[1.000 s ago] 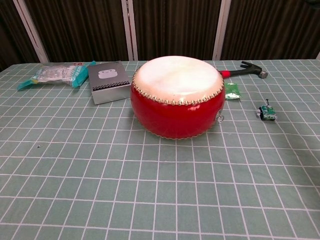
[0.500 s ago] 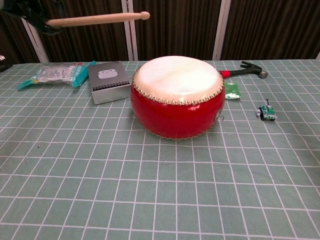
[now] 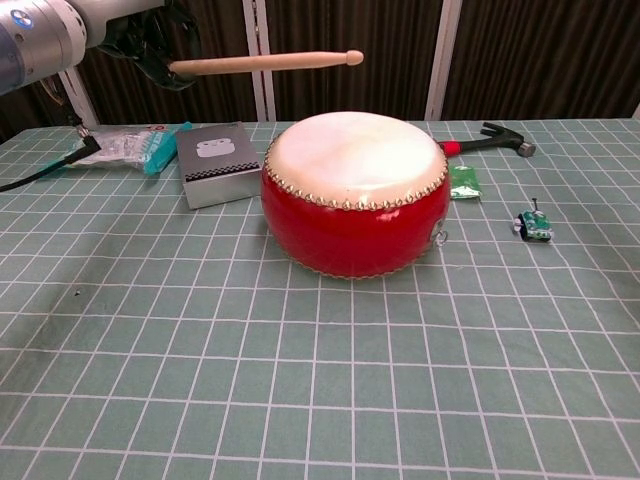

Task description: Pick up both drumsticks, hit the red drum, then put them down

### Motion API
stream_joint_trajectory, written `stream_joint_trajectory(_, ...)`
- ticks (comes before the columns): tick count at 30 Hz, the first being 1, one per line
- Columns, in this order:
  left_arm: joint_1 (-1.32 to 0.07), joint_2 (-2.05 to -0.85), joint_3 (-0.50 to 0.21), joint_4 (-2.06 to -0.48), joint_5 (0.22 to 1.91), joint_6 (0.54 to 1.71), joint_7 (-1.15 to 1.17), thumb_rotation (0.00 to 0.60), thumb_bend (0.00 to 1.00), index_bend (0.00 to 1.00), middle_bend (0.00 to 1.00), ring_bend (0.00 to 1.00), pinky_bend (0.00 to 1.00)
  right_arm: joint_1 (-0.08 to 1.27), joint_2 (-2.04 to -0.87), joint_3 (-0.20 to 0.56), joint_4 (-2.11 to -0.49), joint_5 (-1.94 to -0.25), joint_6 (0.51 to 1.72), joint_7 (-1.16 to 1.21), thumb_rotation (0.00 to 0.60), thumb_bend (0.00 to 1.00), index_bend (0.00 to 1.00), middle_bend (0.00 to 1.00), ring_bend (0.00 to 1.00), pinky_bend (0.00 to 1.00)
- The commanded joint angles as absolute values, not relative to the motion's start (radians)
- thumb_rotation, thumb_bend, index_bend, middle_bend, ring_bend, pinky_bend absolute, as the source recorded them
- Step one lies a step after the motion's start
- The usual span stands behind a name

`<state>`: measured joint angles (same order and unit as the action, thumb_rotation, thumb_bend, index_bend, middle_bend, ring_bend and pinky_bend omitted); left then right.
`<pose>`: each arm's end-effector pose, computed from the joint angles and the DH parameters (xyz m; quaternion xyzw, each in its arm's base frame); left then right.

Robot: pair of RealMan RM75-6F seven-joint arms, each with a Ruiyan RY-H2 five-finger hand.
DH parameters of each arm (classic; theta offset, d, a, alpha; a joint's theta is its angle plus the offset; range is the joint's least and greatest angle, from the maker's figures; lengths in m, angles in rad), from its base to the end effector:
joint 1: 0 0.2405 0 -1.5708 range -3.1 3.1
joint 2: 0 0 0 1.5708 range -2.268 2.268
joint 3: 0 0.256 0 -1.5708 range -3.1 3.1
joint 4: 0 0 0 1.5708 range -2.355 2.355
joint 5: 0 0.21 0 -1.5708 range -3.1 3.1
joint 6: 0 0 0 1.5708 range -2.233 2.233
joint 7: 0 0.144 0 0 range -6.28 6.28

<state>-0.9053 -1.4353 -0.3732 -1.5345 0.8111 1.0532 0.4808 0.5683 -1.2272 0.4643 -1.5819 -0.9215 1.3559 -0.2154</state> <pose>-0.0882 0.4133 0.0644 -0.6561 -0.3637 -0.4320 0.5007 -0.2035 -0.3772 0.1983 0.4489 -0.3575 0.5127 0.6386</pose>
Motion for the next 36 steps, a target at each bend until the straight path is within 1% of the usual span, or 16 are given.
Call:
stream_joint_trajectory(1,-0.918,-1.483,-0.36,-1.488,0.819,1.059,0.474,0.6,0.48,0.75,1.0,1.0,1.0,0.564,-1.225,0.466,-1.581,-0.921,1.357,-0.21,0.6,0.56,0.95,0.99,1.0,1.0)
stream_joint_trajectory(3,-0.919,-1.512,-0.343,-1.456,0.843,1.062,0.46,0.6,0.48,0.75,1.0,1.0,1.0,0.561,-1.224,0.466,-1.579,-0.921,1.357,-0.208,0.6,0.56,0.95,0.98,1.0,1.0)
stream_joint_trajectory(5,-0.934,-1.509,-0.284,-1.424,0.79,0.991,0.551,0.6,0.48,0.75,1.0,1.0,1.0,0.558,-1.221,0.466,-1.575,-0.921,1.356,-0.205,0.6,0.56,0.95,0.98,1.0,1.0)
stream_joint_trajectory(6,-0.941,-1.503,-0.265,-1.42,0.765,0.969,0.593,0.6,0.47,0.75,1.0,1.0,1.0,0.557,-1.221,0.467,-1.575,-0.92,1.356,-0.204,0.6,0.56,0.95,0.98,1.0,1.0)
stream_joint_trajectory(7,-0.962,-1.486,-0.229,-1.414,0.703,0.928,0.688,0.6,0.47,0.75,1.0,1.0,1.0,0.555,-1.219,0.467,-1.576,-0.921,1.356,-0.201,0.6,0.56,0.95,0.98,1.0,1.0)
stream_joint_trajectory(9,-1.009,-1.462,-0.195,-1.431,0.566,0.898,0.841,0.6,0.46,0.75,1.0,1.0,1.0,0.551,-1.215,0.466,-1.578,-0.924,1.358,-0.199,0.6,0.57,0.95,0.98,1.0,1.0)
stream_joint_trajectory(10,-1.035,-1.455,-0.208,-1.463,0.48,0.917,0.891,0.6,0.47,0.75,1.0,1.0,1.0,0.548,-1.212,0.466,-1.58,-0.926,1.358,-0.197,0.6,0.56,0.95,0.98,1.0,1.0)
stream_joint_trajectory(11,-1.044,-1.455,-0.23,-1.485,0.447,0.941,0.893,0.6,0.47,0.75,1.0,1.0,1.0,0.546,-1.21,0.465,-1.582,-0.927,1.359,-0.197,0.6,0.56,0.95,0.98,1.0,1.0)
stream_joint_trajectory(13,-1.051,-1.453,-0.272,-1.522,0.441,0.99,0.869,0.6,0.46,0.75,1.0,1.0,1.0,0.541,-1.206,0.464,-1.586,-0.929,1.361,-0.195,0.6,0.56,0.95,0.98,1.0,1.0)
stream_joint_trajectory(19,-1.024,-1.399,-0.345,-1.642,0.523,1.086,0.755,0.6,0.46,0.75,1.0,1.0,1.0,0.528,-1.197,0.466,-1.604,-0.937,1.373,-0.186,0.6,0.57,0.95,0.98,1.0,1.0)
stream_joint_trajectory(21,-0.992,-1.409,-0.381,-1.664,0.616,1.151,0.645,0.6,0.46,0.75,1.0,1.0,1.0,0.524,-1.195,0.465,-1.612,-0.943,1.379,-0.186,0.6,0.56,0.95,0.98,1.0,1.0)
stream_joint_trajectory(24,-0.943,-1.428,-0.401,-1.669,0.763,1.241,0.5,0.6,0.46,0.75,1.0,1.0,1.0,0.52,-1.193,0.464,-1.62,-0.947,1.384,-0.189,0.6,0.56,0.95,0.98,1.0,1.0)
stream_joint_trajectory(29,-0.85,-1.41,-0.38,-1.702,0.926,1.344,0.339,0.6,0.46,0.75,1.0,1.0,1.0,0.517,-1.191,0.453,-1.628,-0.962,1.382,-0.196,0.6,0.56,0.95,0.98,1.0,1.0)
stream_joint_trajectory(33,-0.774,-1.359,-0.336,-1.755,0.982,1.376,0.289,0.6,0.46,0.75,1.0,1.0,1.0,0.52,-1.201,0.434,-1.63,-0.976,1.367,-0.203,0.6,0.56,0.95,0.98,1.0,1.0)
stream_joint_trajectory(36,-0.723,-1.327,-0.317,-1.792,1.002,1.397,0.253,0.6,0.46,0.75,1.0,1.0,1.0,0.525,-1.214,0.422,-1.63,-0.983,1.355,-0.206,0.6,0.56,0.95,0.98,1.0,1.0)
